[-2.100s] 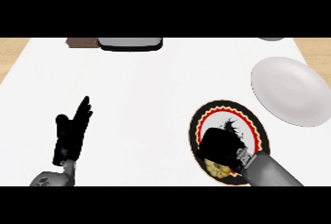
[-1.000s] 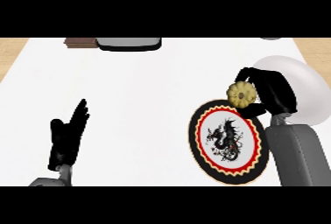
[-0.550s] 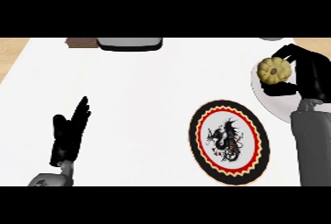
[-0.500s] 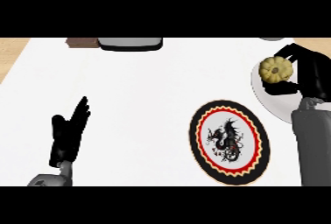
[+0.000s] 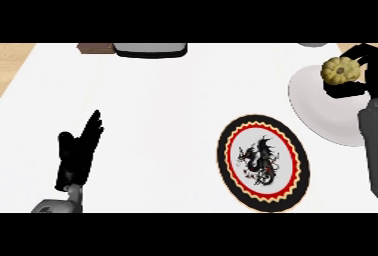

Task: Pick the squash from the plate and place it in the plate

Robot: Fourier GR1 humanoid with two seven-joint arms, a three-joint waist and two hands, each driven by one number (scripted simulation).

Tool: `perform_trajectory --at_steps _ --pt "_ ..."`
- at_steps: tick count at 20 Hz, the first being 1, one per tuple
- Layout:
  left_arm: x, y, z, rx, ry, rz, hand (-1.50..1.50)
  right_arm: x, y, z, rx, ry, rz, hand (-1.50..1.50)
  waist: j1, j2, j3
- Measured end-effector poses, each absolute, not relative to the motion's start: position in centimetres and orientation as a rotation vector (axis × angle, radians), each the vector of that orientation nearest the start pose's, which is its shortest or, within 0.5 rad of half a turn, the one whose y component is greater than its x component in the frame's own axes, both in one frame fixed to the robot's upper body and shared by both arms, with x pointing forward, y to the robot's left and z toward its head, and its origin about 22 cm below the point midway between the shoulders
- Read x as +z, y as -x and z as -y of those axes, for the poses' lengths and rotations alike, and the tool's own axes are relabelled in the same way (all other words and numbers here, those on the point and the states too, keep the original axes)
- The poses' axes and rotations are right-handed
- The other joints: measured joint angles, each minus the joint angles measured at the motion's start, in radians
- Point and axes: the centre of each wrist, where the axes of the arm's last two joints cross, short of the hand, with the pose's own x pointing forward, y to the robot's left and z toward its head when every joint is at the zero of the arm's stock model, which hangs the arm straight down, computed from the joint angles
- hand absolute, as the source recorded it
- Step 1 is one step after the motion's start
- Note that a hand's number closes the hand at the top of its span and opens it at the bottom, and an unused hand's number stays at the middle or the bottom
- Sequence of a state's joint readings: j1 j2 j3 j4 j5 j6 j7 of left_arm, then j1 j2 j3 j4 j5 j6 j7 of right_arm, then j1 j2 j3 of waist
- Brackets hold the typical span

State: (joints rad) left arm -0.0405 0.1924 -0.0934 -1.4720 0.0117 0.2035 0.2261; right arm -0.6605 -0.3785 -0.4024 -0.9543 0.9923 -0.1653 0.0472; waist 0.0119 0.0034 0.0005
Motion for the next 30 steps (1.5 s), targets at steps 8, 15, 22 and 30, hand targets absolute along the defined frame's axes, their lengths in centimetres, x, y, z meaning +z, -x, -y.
perform_trajectory --at_steps 8,15,22,30 --pt "-0.7 -25.3 -24.2 -0.055 -0.229 1.299 0.00 8.8 -39.2 40.0 0.563 1.197 1.212 1.50 0.015 0.006 0.001" --pt "-0.7 -25.6 -24.3 -0.066 -0.221 1.303 0.00 5.5 -37.8 42.3 0.645 1.010 1.060 -1.50 0.029 0.014 0.002" --pt "-0.8 -25.9 -24.0 -0.058 -0.221 1.303 0.00 5.1 -37.1 43.8 0.698 0.859 1.107 -1.50 0.027 0.013 0.003" --pt "-0.9 -25.5 -24.6 -0.042 -0.231 1.298 0.00 6.6 -36.9 45.3 0.335 0.636 1.507 -1.50 0.009 0.006 0.004"
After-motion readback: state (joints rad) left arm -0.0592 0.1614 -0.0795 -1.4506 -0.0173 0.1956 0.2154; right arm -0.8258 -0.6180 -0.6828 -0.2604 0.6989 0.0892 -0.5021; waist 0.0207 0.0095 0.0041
